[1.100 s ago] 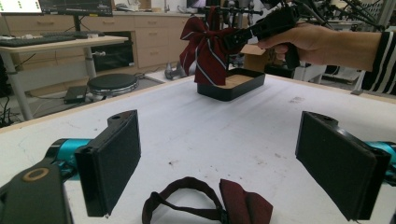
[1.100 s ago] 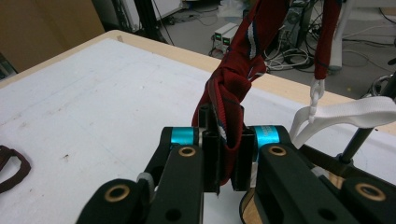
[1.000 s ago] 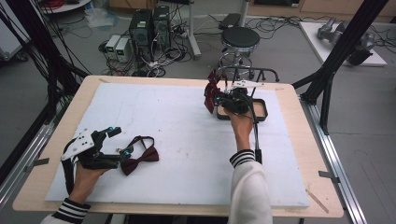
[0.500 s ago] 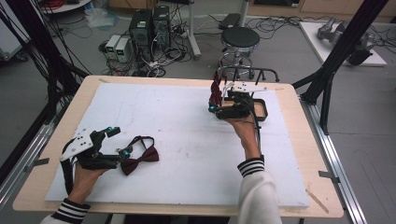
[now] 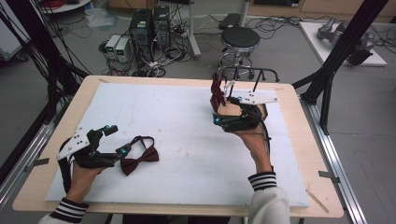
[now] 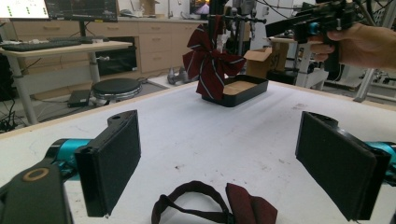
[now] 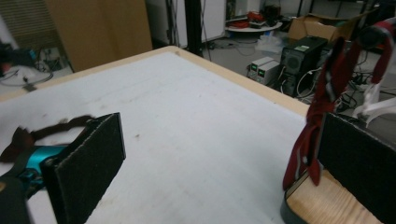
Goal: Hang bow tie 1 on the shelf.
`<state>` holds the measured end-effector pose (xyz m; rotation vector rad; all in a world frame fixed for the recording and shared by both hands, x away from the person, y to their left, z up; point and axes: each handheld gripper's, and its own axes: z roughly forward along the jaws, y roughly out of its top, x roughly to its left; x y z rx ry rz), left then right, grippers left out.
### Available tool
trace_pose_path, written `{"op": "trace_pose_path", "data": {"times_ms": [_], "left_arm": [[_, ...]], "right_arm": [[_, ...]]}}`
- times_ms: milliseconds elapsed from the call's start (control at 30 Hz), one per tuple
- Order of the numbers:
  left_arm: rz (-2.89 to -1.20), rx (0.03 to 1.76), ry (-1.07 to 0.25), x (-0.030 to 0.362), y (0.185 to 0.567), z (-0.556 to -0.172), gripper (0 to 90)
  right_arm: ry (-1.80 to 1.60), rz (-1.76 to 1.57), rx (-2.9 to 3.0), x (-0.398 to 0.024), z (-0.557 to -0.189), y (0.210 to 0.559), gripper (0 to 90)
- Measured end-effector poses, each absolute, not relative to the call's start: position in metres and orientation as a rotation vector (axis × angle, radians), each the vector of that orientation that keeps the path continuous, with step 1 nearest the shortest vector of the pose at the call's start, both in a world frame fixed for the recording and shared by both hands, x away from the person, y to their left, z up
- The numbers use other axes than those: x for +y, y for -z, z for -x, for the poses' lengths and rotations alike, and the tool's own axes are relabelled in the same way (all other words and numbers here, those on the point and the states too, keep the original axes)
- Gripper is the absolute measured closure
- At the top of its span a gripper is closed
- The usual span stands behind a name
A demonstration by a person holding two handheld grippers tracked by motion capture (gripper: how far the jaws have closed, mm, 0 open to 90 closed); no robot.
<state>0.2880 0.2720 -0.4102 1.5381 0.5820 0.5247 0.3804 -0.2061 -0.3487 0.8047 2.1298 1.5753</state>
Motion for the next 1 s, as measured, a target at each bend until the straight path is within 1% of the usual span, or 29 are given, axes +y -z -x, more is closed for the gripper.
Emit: {"op": "trace_pose_path", "data": {"times_ms": [200,567,767,1000], "left_arm": [[-1.534,0.575,-0.535,0.274,0.406,-0.287,14.5],[-1.522,0.570,-0.557,0.279,0.399,-0.286,14.5],[-1.529,0.576,-0.551,0.279,0.400,-0.288,14.5],[-1.535,0.585,-0.558,0.280,0.401,-0.289,14.5]], "right_arm": [[-1.601,-0.736,2.136,-0.211,-0.355,0.353,0.5],[-1.682,-0.644,2.106,-0.224,-0.310,0.373,0.6],[-1.711,-0.632,2.091,-0.235,-0.298,0.379,0.6],[-1.722,-0.656,2.065,-0.242,-0.294,0.388,0.6]]}}
